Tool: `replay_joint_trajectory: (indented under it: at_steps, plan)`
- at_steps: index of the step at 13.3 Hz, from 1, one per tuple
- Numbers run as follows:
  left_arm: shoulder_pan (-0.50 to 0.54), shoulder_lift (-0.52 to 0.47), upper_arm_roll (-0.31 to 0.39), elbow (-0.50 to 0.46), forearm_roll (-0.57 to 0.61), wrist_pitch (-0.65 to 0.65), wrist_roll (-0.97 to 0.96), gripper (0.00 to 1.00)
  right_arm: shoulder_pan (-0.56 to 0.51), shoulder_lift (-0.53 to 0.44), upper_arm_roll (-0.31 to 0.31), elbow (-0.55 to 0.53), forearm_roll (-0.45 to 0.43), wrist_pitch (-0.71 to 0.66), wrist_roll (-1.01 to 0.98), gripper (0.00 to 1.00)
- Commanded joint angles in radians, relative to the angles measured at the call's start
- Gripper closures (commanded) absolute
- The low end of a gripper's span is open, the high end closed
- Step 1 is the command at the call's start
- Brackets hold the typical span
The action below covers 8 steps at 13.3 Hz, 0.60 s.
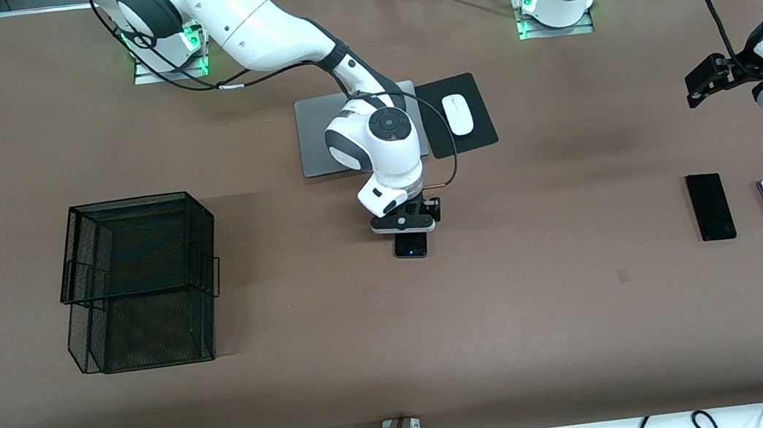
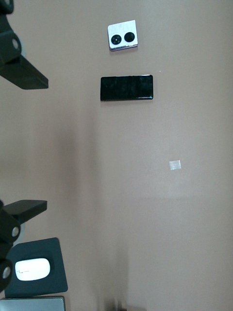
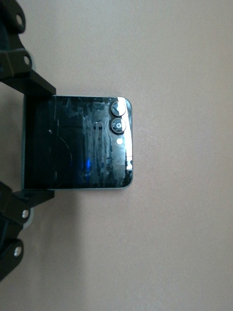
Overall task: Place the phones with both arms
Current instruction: 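Lift the flip phone with the right gripper toward the mesh organizer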
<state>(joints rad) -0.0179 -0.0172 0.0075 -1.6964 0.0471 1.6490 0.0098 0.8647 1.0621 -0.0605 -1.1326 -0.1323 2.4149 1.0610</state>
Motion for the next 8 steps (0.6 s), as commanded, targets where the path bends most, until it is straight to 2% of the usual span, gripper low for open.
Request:
replay_joint_trajectory:
  at_steps: [1, 4, 8]
  plan:
    - [0.004, -0.001, 0.005, 0.006, -0.003, -0.015, 0.021, 0.00, 0.002, 0.009, -0.013, 0.028, -0.021, -0.017, 0.002, 0.88]
    - [0.004, -0.001, 0.005, 0.006, -0.004, -0.017, 0.021, 0.00, 0.000, -0.045, -0.033, 0.033, -0.018, -0.141, -0.016, 0.92]
    - [0.004, -0.001, 0.000, 0.007, -0.003, -0.017, 0.018, 0.00, -0.036, -0.215, -0.032, 0.033, -0.001, -0.380, -0.159, 0.92]
